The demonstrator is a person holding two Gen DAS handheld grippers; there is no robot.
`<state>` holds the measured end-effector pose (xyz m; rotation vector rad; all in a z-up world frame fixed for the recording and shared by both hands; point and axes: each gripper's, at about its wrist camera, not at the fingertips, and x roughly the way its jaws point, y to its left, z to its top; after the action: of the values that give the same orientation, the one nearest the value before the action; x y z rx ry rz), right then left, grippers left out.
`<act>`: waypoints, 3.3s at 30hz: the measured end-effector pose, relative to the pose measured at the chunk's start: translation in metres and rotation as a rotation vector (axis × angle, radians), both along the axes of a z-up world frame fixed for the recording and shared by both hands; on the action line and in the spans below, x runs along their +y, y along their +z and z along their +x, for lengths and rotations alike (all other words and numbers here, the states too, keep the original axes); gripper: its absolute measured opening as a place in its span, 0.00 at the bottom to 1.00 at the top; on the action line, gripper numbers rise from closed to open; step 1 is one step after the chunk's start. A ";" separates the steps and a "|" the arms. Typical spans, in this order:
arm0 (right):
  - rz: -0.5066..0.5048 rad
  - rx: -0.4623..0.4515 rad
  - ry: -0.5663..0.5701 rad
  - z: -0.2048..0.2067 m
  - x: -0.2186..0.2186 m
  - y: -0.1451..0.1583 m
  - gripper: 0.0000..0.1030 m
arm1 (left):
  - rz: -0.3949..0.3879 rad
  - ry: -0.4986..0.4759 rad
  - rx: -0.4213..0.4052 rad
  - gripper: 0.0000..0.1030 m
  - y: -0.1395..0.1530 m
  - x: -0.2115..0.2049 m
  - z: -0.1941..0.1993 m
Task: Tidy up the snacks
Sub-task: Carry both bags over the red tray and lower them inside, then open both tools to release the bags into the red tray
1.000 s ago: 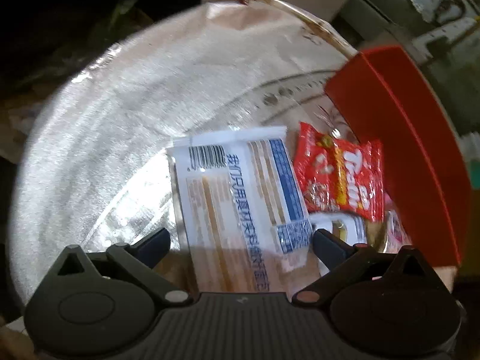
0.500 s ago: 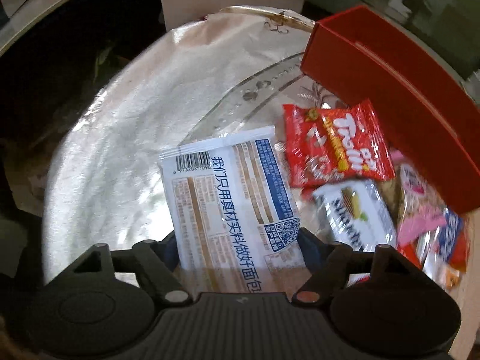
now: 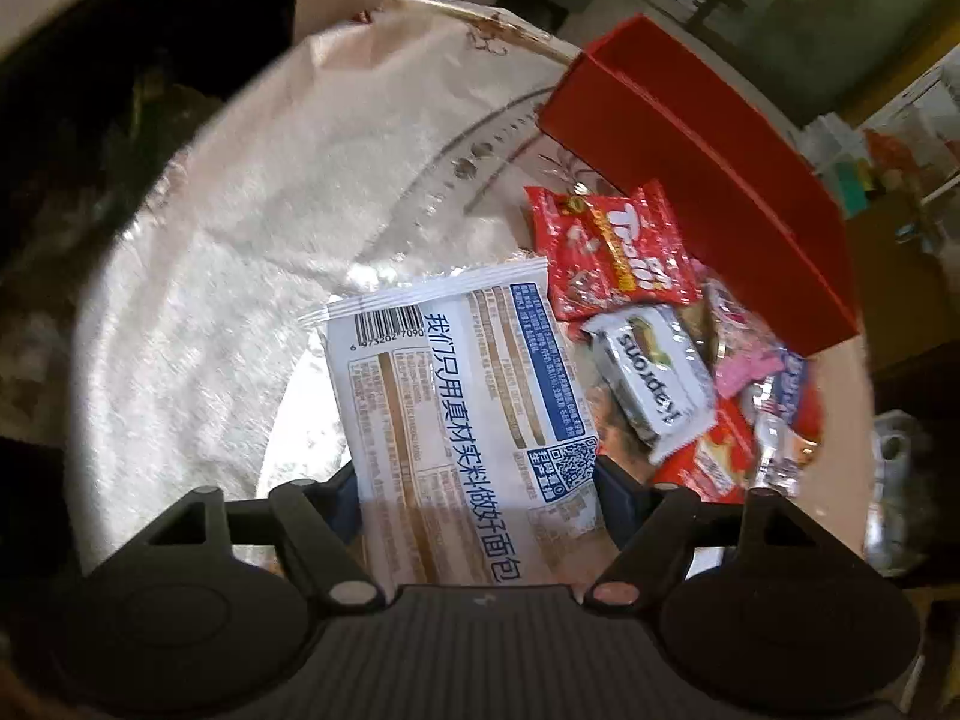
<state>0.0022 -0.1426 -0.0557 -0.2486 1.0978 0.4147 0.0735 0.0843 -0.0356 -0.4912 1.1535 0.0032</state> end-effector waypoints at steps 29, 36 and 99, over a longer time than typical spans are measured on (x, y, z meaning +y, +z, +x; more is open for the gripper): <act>0.286 -0.134 -0.286 0.046 -0.062 0.052 0.50 | 0.072 -0.163 -0.235 0.66 0.045 -0.050 0.019; 0.322 -0.173 -0.295 0.082 -0.072 0.064 0.50 | 0.070 -0.172 -0.268 0.66 0.048 -0.063 0.054; 0.112 -0.286 -0.383 0.283 -0.064 0.017 0.59 | 0.242 -0.295 -0.341 0.67 0.002 -0.109 0.247</act>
<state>0.2853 -0.2061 -0.0386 0.0058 0.8134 0.0925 0.3208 -0.0250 -0.0338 -0.0972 0.8661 -0.1879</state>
